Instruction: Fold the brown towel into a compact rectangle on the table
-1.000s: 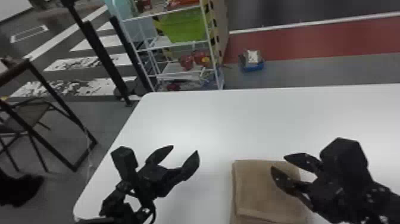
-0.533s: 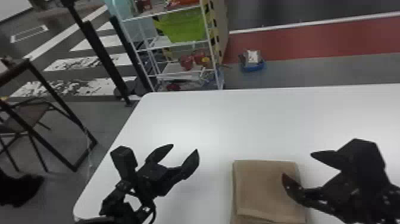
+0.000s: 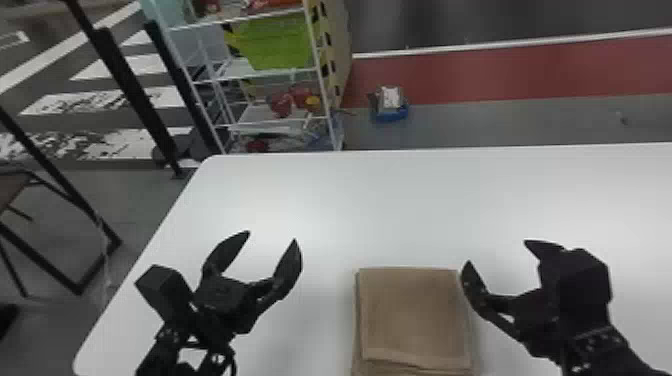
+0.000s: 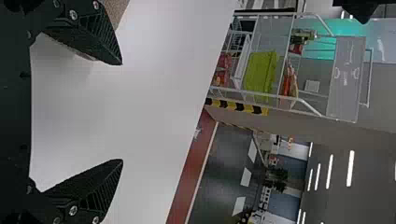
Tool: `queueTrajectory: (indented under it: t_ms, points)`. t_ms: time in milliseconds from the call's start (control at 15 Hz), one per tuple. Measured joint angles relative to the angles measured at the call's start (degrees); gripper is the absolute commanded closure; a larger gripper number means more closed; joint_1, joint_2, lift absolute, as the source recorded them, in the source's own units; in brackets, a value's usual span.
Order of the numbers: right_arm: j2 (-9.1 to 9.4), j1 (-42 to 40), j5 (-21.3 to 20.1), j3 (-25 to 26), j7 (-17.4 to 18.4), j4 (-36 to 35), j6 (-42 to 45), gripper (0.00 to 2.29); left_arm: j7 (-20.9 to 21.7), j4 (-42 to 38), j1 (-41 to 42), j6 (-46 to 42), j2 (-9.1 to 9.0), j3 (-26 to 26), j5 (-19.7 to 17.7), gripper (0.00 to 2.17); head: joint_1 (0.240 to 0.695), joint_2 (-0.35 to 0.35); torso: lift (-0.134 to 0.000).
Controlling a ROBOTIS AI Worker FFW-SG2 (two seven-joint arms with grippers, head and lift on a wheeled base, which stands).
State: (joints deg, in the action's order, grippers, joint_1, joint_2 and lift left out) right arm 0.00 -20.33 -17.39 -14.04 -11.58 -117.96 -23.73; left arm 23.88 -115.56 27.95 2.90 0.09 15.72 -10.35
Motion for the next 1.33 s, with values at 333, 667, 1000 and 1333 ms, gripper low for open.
queueTrajectory:
  t_ms: [333, 667, 1000, 1333]
  points:
    - [0.0, -4.74, 9.48, 7.29, -2.81, 3.02, 21.86, 0.16, -1.05, 2.48, 2.12, -6.22, 0.0, -0.38, -0.19, 0.06, 0.695, 0.237, -0.134]
    - [0.0, -8.15, 11.65, 13.11, -4.5, 3.23, 28.88, 0.16, -6.87, 2.53, 2.92, -3.53, 0.0, 0.32, 1.14, 0.06, 0.695, 0.214, -0.134]
    - [0.0, -8.58, 13.08, 14.86, -4.61, 2.73, 27.77, 0.16, -7.05, 2.67, 2.4, -2.68, 0.0, 3.72, 1.38, 0.06, 0.695, 0.234, -0.134]
    - [0.0, -8.65, 13.18, 14.92, -4.68, 2.49, 26.94, 0.16, -6.48, 3.37, 2.38, -2.22, 0.0, 5.02, 1.12, 0.06, 0.695, 0.251, -0.134]
